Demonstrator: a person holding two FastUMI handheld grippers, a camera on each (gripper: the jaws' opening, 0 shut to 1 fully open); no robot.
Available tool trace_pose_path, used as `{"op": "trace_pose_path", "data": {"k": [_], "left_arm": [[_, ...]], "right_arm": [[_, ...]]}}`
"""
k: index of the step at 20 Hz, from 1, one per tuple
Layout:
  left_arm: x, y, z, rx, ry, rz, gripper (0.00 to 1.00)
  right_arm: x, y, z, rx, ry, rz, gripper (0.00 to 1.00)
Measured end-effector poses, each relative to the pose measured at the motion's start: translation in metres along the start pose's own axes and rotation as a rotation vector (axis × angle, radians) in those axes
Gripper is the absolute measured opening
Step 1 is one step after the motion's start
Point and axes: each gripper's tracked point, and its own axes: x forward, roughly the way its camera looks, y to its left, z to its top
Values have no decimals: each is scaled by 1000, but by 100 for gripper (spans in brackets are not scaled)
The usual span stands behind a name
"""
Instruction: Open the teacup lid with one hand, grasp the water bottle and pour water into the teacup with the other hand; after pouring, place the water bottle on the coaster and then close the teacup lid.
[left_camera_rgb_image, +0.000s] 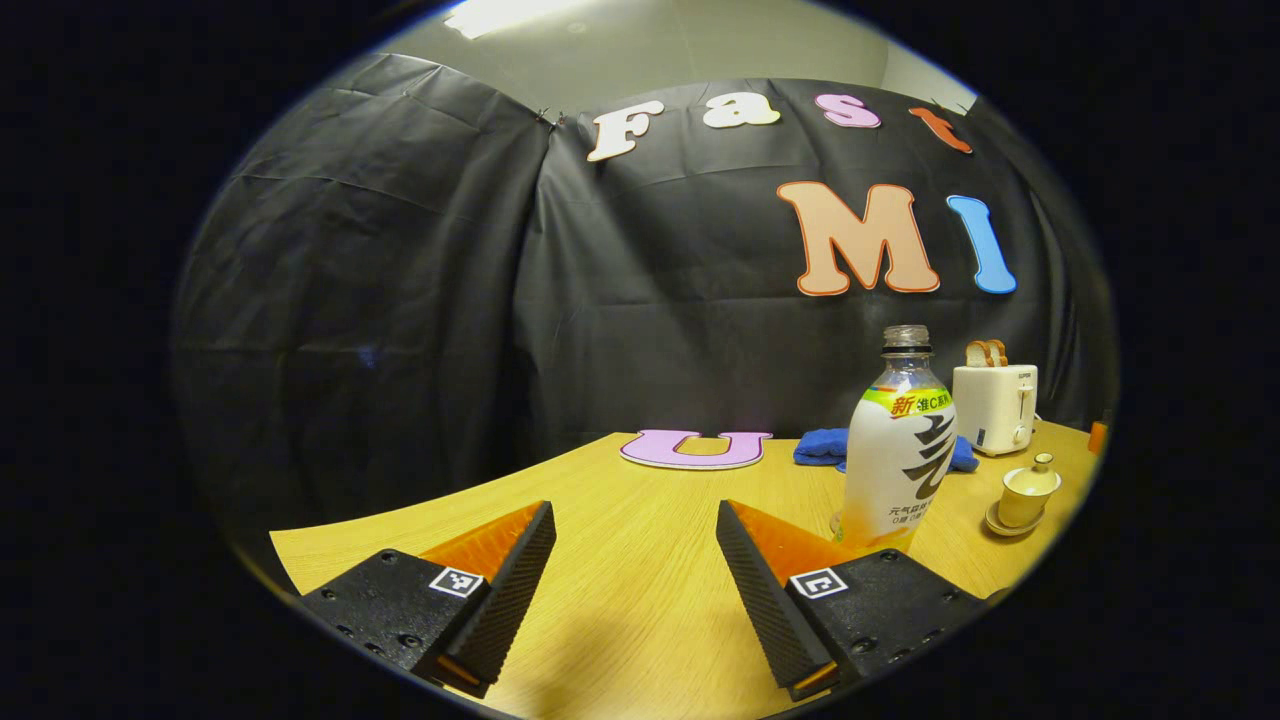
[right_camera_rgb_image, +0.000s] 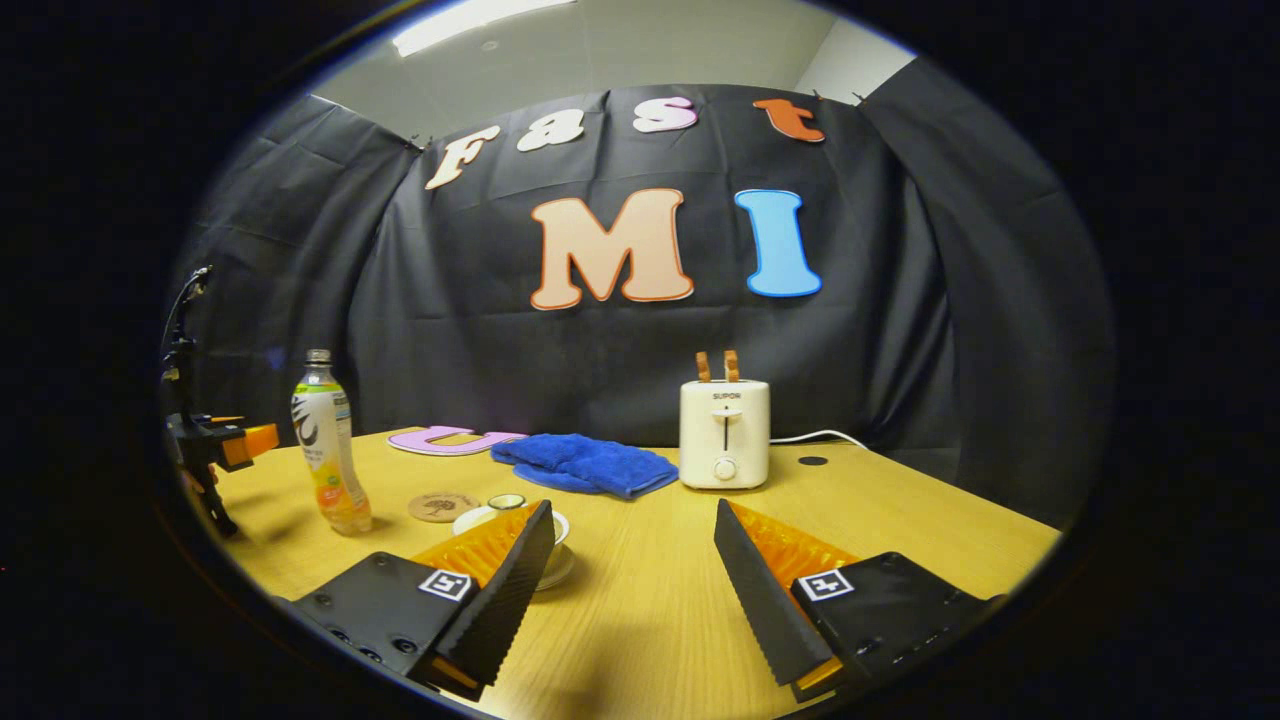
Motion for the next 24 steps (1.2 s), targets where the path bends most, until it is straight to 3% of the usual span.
{"op": "trace_pose_path", "data": {"k": [11, 24], "left_arm": [[0, -1, 0, 0, 0, -3, 95], [0, -1, 0, -1, 0, -6, 95]], "right_arm": [[22, 47, -3, 6, 12, 176, 98], [63, 86, -21, -8, 119, 256, 98]]}}
